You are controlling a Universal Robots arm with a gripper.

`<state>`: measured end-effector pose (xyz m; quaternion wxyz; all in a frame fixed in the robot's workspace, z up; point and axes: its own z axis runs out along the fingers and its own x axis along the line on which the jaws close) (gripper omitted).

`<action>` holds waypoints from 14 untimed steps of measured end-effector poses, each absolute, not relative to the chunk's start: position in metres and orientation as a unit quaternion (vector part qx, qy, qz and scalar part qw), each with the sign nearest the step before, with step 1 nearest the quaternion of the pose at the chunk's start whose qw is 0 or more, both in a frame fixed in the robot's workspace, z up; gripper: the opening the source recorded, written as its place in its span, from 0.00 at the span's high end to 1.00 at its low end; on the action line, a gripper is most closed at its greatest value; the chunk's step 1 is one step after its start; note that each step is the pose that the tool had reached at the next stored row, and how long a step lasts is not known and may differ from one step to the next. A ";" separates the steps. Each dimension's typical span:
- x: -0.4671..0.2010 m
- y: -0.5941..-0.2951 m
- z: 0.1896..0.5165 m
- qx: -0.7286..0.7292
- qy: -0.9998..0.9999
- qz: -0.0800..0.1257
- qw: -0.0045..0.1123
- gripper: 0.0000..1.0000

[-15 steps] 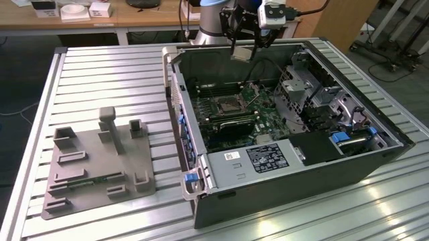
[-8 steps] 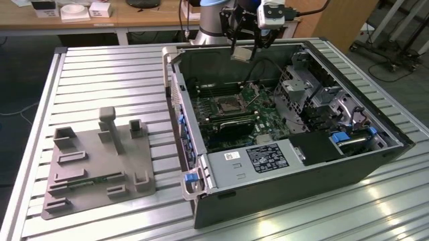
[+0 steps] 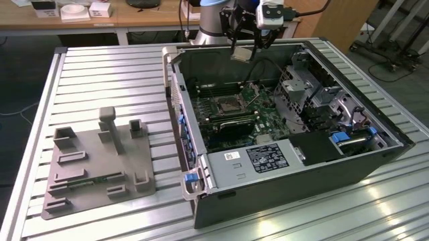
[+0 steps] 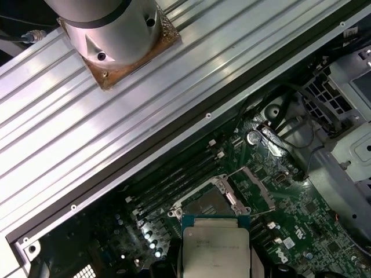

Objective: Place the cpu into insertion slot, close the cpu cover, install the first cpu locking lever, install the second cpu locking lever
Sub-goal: 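Place the cpu into insertion slot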

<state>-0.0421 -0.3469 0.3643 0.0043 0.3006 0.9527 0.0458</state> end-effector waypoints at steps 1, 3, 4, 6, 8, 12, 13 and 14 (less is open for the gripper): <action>-0.042 -0.347 0.364 0.303 0.952 0.046 0.004 0.46; -0.042 -0.347 0.364 0.307 0.951 0.046 0.005 0.46; -0.042 -0.347 0.364 0.308 0.950 0.046 0.005 0.46; -0.042 -0.347 0.364 0.312 0.949 0.046 0.005 0.46; -0.042 -0.347 0.364 0.316 0.948 0.046 0.005 0.46; -0.043 -0.347 0.364 0.323 0.945 0.046 0.005 0.46; -0.043 -0.347 0.364 0.324 0.945 0.046 0.005 0.46; -0.043 -0.347 0.364 0.326 0.944 0.046 0.005 0.46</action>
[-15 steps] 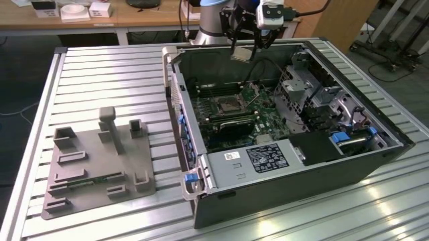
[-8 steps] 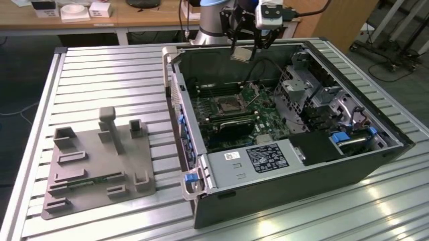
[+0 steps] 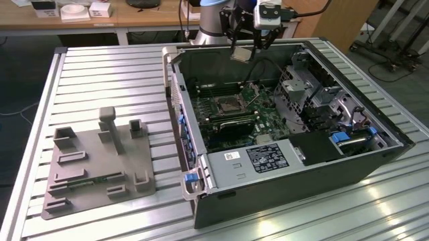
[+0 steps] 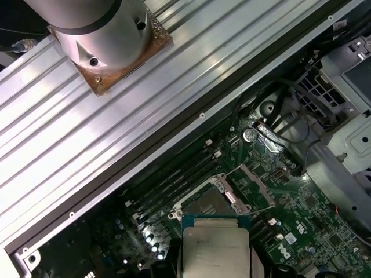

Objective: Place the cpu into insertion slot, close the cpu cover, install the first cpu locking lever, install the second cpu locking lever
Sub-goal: 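Place the cpu into insertion slot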

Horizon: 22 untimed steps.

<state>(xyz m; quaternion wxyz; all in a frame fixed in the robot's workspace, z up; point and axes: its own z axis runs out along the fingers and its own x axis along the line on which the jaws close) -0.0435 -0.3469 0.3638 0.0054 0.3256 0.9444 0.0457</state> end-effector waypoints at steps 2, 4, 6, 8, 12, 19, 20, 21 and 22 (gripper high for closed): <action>-0.044 -0.347 0.364 0.328 0.943 0.046 0.006 0.46; -0.044 -0.347 0.364 0.331 0.942 0.046 0.006 0.46; -0.045 -0.347 0.364 0.334 0.941 0.046 0.006 0.46; -0.045 -0.347 0.364 0.336 0.941 0.046 0.006 0.46; -0.046 -0.347 0.364 0.337 0.940 0.046 0.006 0.46; -0.046 -0.347 0.363 0.340 0.939 0.046 0.006 0.46; -0.046 -0.347 0.363 0.340 0.939 0.046 0.006 0.46; -0.046 -0.347 0.363 0.340 0.939 0.046 0.006 0.46; -0.046 -0.347 0.363 0.340 0.939 0.046 0.006 0.46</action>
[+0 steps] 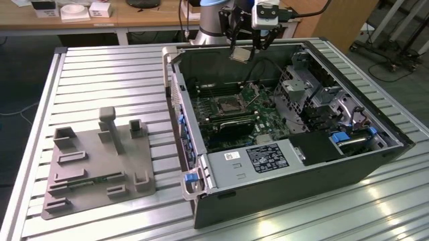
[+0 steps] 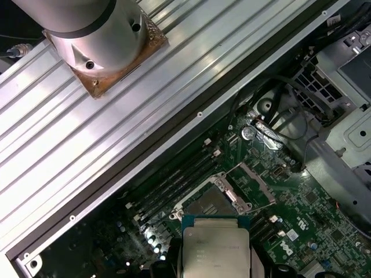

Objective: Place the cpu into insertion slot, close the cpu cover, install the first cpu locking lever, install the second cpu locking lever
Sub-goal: 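Place the cpu into insertion slot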

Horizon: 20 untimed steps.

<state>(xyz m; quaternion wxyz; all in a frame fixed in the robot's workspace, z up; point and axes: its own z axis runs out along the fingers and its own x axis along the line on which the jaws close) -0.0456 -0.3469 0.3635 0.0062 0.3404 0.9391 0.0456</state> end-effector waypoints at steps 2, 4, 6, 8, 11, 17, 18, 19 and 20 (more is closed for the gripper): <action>-0.046 -0.347 0.363 0.341 0.939 0.046 0.006 0.46; -0.046 -0.347 0.363 0.342 0.939 0.046 0.006 0.46; -0.046 -0.347 0.363 0.342 0.939 0.046 0.006 0.46; -0.046 -0.347 0.363 0.343 0.938 0.046 0.006 0.46; -0.046 -0.347 0.363 0.343 0.938 0.046 0.006 0.46; -0.046 -0.347 0.363 0.345 0.937 0.046 0.006 0.46; -0.046 -0.347 0.363 0.345 0.937 0.046 0.006 0.46; -0.046 -0.347 0.363 0.346 0.937 0.046 0.006 0.46; -0.046 -0.347 0.363 0.346 0.937 0.046 0.006 0.46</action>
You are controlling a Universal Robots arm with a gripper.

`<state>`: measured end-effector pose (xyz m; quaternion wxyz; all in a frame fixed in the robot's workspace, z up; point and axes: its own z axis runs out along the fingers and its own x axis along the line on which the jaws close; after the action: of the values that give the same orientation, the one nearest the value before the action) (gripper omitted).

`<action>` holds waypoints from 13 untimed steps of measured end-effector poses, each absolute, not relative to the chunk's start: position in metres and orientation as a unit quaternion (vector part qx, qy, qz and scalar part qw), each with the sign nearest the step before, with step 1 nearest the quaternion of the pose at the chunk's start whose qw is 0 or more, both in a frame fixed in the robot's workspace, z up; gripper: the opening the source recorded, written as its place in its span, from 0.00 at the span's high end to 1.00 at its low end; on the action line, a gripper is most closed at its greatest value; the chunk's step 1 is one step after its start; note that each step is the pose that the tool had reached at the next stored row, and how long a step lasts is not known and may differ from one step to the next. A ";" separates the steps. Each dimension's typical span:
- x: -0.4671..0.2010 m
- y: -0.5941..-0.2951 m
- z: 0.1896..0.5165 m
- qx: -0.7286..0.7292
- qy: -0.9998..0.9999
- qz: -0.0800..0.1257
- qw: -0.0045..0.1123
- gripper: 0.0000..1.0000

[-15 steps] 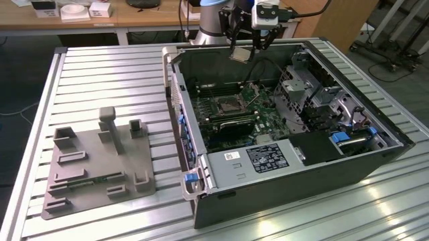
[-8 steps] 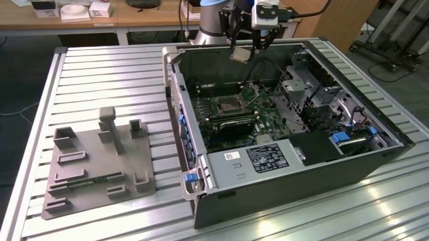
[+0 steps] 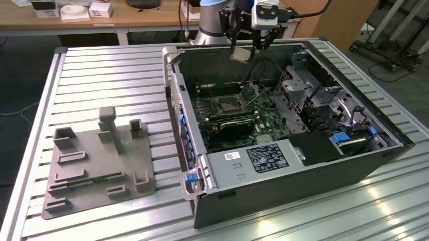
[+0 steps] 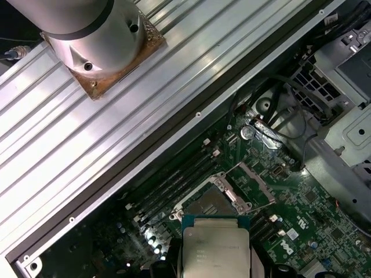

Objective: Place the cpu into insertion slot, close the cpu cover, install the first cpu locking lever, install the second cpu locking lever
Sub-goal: 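Place the cpu into insertion slot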

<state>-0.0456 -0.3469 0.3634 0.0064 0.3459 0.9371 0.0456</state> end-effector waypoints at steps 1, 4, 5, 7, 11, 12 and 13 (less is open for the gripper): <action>-0.046 -0.347 0.363 0.346 0.937 0.046 0.006 0.46; -0.046 -0.347 0.363 0.347 0.937 0.046 0.006 0.46; -0.046 -0.347 0.363 0.347 0.937 0.046 0.007 0.46; -0.046 -0.347 0.363 0.348 0.936 0.046 0.007 0.46; -0.046 -0.347 0.363 0.349 0.936 0.046 0.007 0.46; -0.046 -0.347 0.363 0.350 0.936 0.046 0.007 0.46; -0.046 -0.347 0.363 0.350 0.936 0.046 0.007 0.46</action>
<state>-0.0456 -0.3469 0.3633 0.0066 0.3499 0.9357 0.0455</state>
